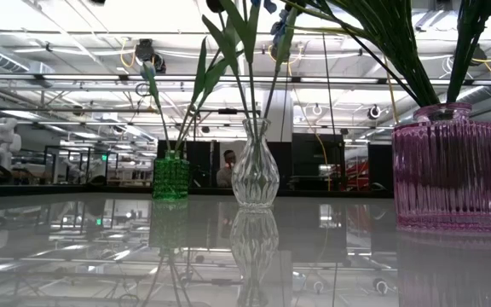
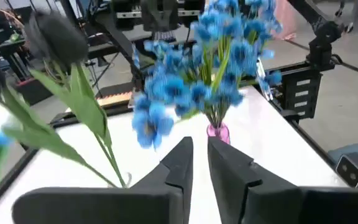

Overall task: Sort flowers into vase by color
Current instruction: Return to Home Position

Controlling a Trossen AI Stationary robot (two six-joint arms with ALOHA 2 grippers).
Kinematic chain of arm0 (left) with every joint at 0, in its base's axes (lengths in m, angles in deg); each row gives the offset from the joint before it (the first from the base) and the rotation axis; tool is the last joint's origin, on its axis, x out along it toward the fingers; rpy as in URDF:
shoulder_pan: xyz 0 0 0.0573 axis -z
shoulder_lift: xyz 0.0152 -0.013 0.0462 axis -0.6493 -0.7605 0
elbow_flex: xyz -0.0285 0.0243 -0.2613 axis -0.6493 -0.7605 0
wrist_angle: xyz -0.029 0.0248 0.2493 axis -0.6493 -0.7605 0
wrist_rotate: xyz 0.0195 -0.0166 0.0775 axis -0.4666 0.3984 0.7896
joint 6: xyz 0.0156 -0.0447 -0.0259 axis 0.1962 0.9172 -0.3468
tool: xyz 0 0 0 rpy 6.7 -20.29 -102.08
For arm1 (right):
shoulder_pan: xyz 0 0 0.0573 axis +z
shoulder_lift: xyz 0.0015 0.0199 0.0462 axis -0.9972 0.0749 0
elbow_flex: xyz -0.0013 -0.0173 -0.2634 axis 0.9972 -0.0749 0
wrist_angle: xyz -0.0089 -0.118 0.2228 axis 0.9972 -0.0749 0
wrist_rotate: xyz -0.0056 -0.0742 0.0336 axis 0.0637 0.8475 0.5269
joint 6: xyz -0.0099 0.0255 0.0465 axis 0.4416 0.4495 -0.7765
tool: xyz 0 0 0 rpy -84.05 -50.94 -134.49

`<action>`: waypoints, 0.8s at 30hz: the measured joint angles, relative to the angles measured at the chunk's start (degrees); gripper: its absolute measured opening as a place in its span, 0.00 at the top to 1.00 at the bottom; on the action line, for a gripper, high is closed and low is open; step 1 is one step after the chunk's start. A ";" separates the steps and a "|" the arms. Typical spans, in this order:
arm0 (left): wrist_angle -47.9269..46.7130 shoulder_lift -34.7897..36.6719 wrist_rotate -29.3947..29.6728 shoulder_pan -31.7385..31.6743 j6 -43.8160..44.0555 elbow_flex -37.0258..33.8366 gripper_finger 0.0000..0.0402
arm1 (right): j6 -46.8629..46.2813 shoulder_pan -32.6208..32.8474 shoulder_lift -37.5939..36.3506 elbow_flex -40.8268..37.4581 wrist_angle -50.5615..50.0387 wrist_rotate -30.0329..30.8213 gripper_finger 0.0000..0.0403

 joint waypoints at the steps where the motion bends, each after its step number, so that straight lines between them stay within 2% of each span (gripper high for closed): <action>1: 2.19 0.14 -0.08 -0.01 0.09 -1.93 0.86 | 0.77 0.00 -1.39 -2.64 2.88 -1.23 1.00; 8: 18.46 0.14 -3.79 -1.58 4.16 -14.69 0.89 | 1.35 -0.42 -7.34 -15.80 13.81 -3.52 1.00; 15: 31.69 0.13 -4.27 -1.73 6.01 -24.38 0.89 | -0.13 -0.39 -6.59 -30.54 35.55 -8.96 1.00; 20: 39.13 0.11 -4.80 -1.96 5.73 -29.38 0.89 | -1.79 -0.39 -6.53 -35.49 42.40 -9.19 1.00; 24: 46.99 0.09 -4.88 -3.76 3.08 -33.09 0.89 | -1.99 -0.42 -6.53 -39.20 48.91 -12.79 1.00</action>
